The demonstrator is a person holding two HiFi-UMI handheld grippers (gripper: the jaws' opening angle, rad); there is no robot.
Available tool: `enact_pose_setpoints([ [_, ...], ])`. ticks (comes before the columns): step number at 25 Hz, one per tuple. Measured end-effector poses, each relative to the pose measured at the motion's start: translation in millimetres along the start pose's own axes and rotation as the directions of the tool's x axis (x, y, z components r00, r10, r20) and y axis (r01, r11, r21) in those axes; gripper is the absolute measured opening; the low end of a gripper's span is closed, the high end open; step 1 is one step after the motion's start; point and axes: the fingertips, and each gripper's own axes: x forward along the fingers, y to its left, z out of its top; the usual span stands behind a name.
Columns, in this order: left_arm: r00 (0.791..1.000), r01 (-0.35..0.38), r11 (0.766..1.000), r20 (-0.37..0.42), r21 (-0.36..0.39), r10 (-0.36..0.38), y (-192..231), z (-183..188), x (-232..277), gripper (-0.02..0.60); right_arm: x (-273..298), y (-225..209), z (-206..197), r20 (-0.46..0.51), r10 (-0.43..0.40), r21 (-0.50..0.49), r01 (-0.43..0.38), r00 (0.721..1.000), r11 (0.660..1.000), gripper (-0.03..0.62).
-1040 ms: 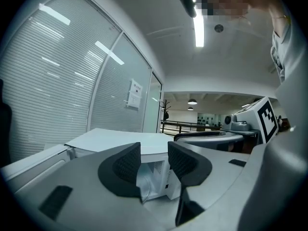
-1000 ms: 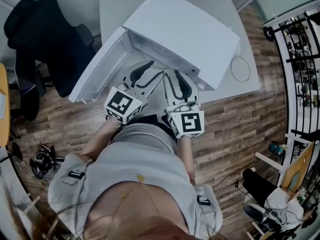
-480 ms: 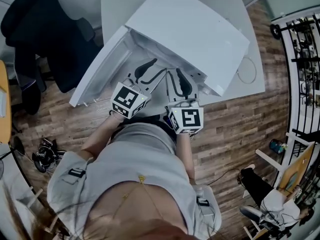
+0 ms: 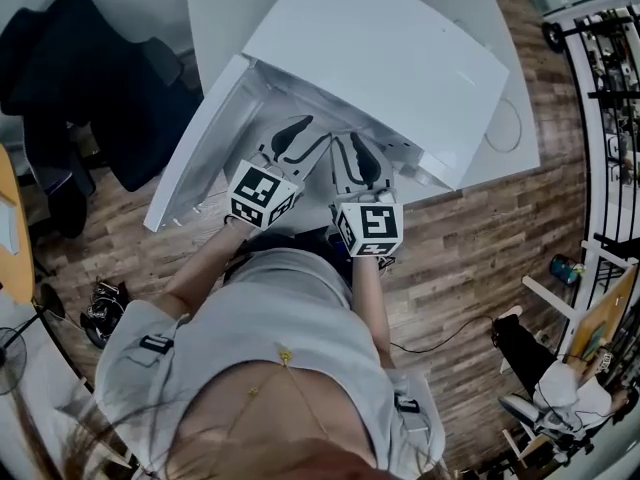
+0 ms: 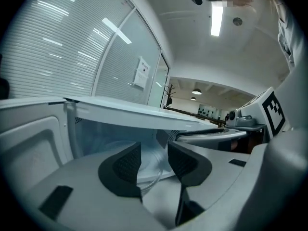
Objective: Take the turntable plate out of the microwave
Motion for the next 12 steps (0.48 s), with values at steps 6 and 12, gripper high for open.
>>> enact_pose_setpoints([
  [6,0.998,-0.005,1.000,-0.059,-0.016,0.004,15.3,-26.4,12.1,0.176,17.9,-6.0,-24.3,-0.048,-0.017,0.053,0.020,0.999,0.998,0.118],
  [12,0.992,-0.007,0.999,-0.127,-0.046,0.001,30.5,-53.5,23.1,0.176,33.9,-9.4,-53.4,-0.116,-0.043,0.086,0.053,0.992,0.995,0.118],
])
